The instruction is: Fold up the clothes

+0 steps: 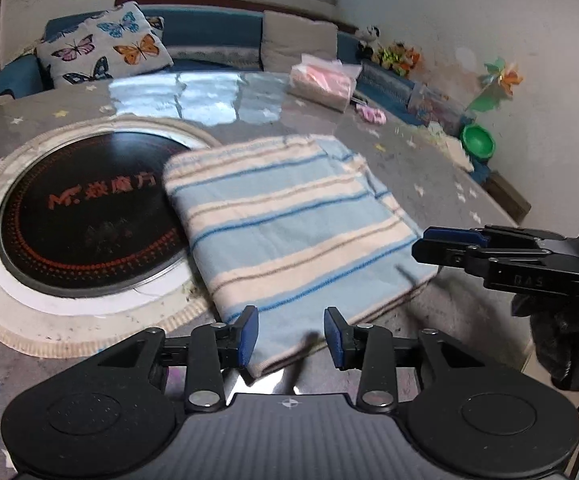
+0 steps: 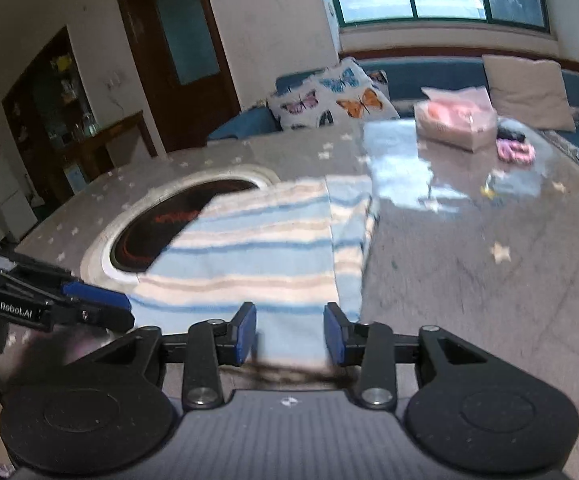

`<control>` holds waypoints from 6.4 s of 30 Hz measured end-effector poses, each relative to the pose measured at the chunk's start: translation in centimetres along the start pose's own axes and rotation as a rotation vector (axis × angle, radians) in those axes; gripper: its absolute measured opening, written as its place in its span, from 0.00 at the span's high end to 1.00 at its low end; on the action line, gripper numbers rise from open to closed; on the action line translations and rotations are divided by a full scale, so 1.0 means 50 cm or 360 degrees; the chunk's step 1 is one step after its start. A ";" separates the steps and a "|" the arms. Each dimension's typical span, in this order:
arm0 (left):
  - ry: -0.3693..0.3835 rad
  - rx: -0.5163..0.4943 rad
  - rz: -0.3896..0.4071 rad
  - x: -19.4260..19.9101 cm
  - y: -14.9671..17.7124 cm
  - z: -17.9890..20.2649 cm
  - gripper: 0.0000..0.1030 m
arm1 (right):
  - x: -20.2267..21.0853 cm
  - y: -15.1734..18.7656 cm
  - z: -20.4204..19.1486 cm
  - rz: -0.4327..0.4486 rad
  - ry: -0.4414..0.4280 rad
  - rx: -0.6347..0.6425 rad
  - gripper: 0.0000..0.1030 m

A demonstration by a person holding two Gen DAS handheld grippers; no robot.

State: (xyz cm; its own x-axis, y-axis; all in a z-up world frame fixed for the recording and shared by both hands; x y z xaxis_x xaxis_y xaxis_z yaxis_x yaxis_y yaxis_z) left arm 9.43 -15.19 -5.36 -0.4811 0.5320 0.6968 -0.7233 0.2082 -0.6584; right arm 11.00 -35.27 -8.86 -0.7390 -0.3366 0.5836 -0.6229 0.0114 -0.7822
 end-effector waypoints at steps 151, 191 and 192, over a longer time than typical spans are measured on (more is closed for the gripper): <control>-0.0106 0.0244 -0.0035 -0.079 -0.077 -0.107 0.89 | -0.115 -0.039 0.069 -0.0014 0.0025 -0.0458 0.86; -0.0352 0.0849 0.0227 0.261 0.121 -0.461 0.60 | -0.339 -0.131 -0.420 -0.0290 -0.0365 0.0022 0.90; -0.0353 0.0846 0.0224 0.257 0.120 -0.460 0.59 | -0.342 -0.129 -0.417 -0.0294 -0.0363 0.0015 0.90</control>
State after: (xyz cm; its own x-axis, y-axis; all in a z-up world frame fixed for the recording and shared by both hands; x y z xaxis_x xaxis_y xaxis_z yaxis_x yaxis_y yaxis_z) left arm 10.29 11.78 -6.92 -0.6412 0.3283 0.6936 -0.7663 -0.3222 -0.5559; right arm 22.31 -9.97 -9.24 -0.5356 -0.5351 0.6533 -0.7386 -0.0782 -0.6696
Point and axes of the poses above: each gripper's, at about its wrist camera, not at the fingertips, and x roughly against the way its jaws point, z to its right, y to its underside, the point moved 9 cm from there along -x, roughly the way its jaws point, and after that the axes turned 2 degrees about y, right-handed, at the moved point
